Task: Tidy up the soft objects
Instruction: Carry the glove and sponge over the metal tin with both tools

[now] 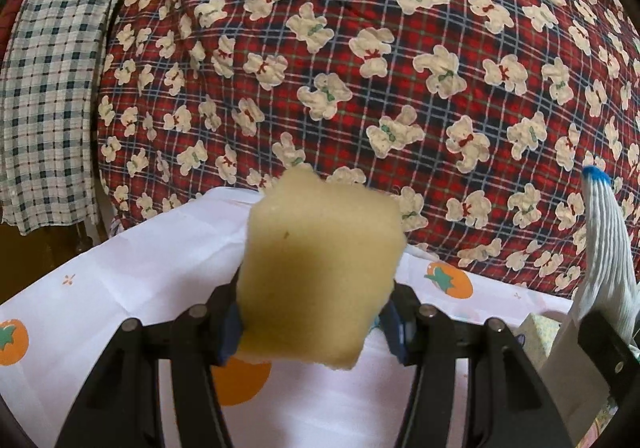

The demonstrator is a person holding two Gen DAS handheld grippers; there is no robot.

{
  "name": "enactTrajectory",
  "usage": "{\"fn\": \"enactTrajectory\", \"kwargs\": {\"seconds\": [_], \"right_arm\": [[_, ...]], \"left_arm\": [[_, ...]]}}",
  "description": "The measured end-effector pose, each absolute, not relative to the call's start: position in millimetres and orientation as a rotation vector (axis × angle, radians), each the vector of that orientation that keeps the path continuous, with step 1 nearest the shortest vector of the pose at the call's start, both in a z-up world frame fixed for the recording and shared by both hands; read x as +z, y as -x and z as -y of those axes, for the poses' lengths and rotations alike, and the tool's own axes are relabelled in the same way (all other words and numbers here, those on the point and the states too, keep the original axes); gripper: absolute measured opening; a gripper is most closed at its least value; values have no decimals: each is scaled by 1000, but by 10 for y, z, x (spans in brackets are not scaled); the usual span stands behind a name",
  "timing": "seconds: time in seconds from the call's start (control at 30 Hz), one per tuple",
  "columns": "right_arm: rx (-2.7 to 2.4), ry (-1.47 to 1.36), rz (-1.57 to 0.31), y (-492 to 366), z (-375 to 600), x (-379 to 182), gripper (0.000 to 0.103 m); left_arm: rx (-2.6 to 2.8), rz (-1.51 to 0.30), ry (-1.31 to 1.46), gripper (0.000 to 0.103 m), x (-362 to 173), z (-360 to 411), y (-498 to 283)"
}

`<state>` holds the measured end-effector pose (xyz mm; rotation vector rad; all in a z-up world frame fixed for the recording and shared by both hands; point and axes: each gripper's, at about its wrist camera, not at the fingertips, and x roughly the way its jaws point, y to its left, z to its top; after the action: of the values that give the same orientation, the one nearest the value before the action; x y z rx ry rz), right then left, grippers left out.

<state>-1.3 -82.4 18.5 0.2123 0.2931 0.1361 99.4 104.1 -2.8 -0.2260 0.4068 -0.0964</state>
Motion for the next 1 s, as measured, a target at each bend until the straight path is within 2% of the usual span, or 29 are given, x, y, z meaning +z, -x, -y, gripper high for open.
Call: {"fn": "enactTrajectory", "kwargs": {"seconds": [0.3,1.0], "right_arm": [[145,-78,-300,190,664,61,21],[139,-72,-323,580,934,34,21]], "left_arm": [[-75,-390,191,57,-94,-1028,-811],[-79,-307,151,57,-26,-829,-212]]}}
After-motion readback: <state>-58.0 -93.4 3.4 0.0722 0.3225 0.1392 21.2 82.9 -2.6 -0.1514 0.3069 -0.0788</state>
